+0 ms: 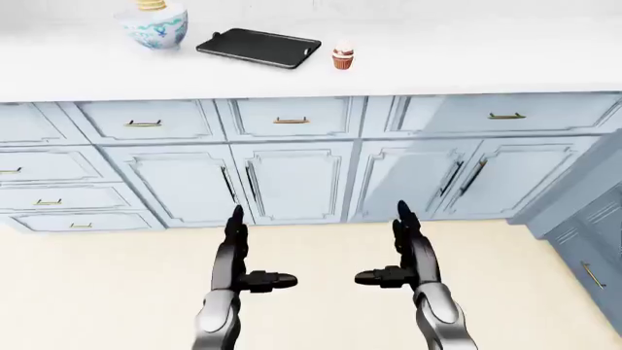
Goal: Pick up the bowl with cake and place it on the tray. Pick up the cupcake and place it on the tray.
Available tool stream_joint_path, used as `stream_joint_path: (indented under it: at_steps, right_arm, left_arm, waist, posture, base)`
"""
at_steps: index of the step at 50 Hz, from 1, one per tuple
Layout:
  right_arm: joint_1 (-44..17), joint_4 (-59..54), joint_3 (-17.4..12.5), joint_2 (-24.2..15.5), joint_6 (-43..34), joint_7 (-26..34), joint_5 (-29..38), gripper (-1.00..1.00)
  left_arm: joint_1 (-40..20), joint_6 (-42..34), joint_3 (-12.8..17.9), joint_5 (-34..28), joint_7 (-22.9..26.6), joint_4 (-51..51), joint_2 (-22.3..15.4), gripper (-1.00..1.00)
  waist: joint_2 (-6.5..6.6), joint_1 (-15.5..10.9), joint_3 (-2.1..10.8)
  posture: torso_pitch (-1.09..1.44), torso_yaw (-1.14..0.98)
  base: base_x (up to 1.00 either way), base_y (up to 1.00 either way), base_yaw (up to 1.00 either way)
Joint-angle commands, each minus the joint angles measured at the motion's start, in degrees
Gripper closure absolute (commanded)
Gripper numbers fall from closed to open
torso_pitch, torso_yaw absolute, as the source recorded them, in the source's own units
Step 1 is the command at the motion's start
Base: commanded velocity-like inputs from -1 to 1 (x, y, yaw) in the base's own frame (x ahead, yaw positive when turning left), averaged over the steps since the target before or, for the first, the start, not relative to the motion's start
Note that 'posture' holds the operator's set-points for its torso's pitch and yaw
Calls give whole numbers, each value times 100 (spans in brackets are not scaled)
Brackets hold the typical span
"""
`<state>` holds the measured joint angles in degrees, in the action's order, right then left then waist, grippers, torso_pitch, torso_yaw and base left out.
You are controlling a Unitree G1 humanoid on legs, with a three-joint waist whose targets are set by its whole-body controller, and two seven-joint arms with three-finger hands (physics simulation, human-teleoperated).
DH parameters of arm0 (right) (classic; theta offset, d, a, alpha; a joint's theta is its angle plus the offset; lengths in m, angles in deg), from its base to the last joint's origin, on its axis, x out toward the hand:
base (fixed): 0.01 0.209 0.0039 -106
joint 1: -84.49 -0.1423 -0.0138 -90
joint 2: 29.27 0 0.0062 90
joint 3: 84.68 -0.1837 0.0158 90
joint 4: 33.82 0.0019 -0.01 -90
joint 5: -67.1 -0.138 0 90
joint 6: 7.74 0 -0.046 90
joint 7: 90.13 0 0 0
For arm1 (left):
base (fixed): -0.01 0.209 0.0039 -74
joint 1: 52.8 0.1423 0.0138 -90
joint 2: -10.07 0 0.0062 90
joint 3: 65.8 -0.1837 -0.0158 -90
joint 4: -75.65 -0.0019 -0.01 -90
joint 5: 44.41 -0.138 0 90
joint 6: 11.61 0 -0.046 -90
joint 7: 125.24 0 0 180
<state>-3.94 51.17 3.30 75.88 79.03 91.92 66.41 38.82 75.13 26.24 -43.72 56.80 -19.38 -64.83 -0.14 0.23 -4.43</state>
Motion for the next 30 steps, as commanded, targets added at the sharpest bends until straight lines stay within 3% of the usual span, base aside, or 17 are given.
stream_joint_path:
  at_steps: [1, 3, 4, 5, 7, 8, 13, 16, 22, 25, 30]
  right_arm:
    - [-58, 960, 75, -14, -37, -66, 104, -100]
    - [-34, 1043, 84, -3, -101, -64, 117, -100]
    - [-34, 1045, 83, -2, -102, -63, 118, -100]
    - [1, 1236, 116, 2, -243, -51, 146, -100]
    - [15, 1228, 123, 6, -220, -30, 163, -100]
    - [15, 1166, 117, 2, -172, -39, 197, -100]
    - [-8, 1171, 110, 9, -198, -33, 226, -100]
    - [-134, 1368, 56, -25, -402, -57, 261, -100]
    - [-354, 2302, -38, -83, -1243, -42, 310, -100]
    - [-690, 3049, -166, -126, -2034, -29, 180, -100]
    - [-948, 3658, -354, -207, -2566, -8, -172, -100]
  left_arm:
    - [-22, 293, -69, -104, 2, 686, -25, -100]
    - [5, 249, -77, -128, 2, 744, -14, -100]
    - [6, 248, -76, -129, 3, 746, -12, -100]
    - [97, 9, -144, -194, 15, 1059, -2, -100]
    - [68, 24, -134, -205, 32, 1009, 3, -100]
    - [56, 82, -140, -261, 11, 946, 2, -100]
    - [56, 9, -123, -289, -1, 998, 11, -100]
    - [115, -565, -123, -273, 18, 1772, 6, -100]
    - [-166, -1911, -67, -341, 81, 3211, -50, -100]
    - [-584, -2947, 126, -363, 142, 4102, -175, -100]
    - [-1112, -4223, 370, -268, 222, 5159, -328, -100]
  waist:
    - [-45, 12, 5]
    - [-13, -54, 356]
    - [-11, -55, 290]
    - [-38, -44, 110]
    - [-41, -44, 402]
    - [-43, -47, 423]
    - [-33, -55, 453]
    - [-22, -40, 477]
    - [-19, -48, 507]
    - [-14, -51, 534]
    - [-5, -42, 523]
  posture:
    - [0, 0]
    - [0, 0]
    - [0, 0]
    - [0, 0]
    - [0, 0]
    - [0, 0]
    - [0, 0]
    - [0, 0]
    - [0, 0]
    - [0, 0]
    - [0, 0]
  base:
    - [0, 0, 0]
    - [0, 0, 0]
    - [0, 0, 0]
    - [0, 0, 0]
    - [0, 0, 0]
    - [0, 0, 0]
    - [0, 0, 0]
    - [0, 0, 0]
    - [0, 0, 0]
    - [0, 0, 0]
    - [0, 0, 0]
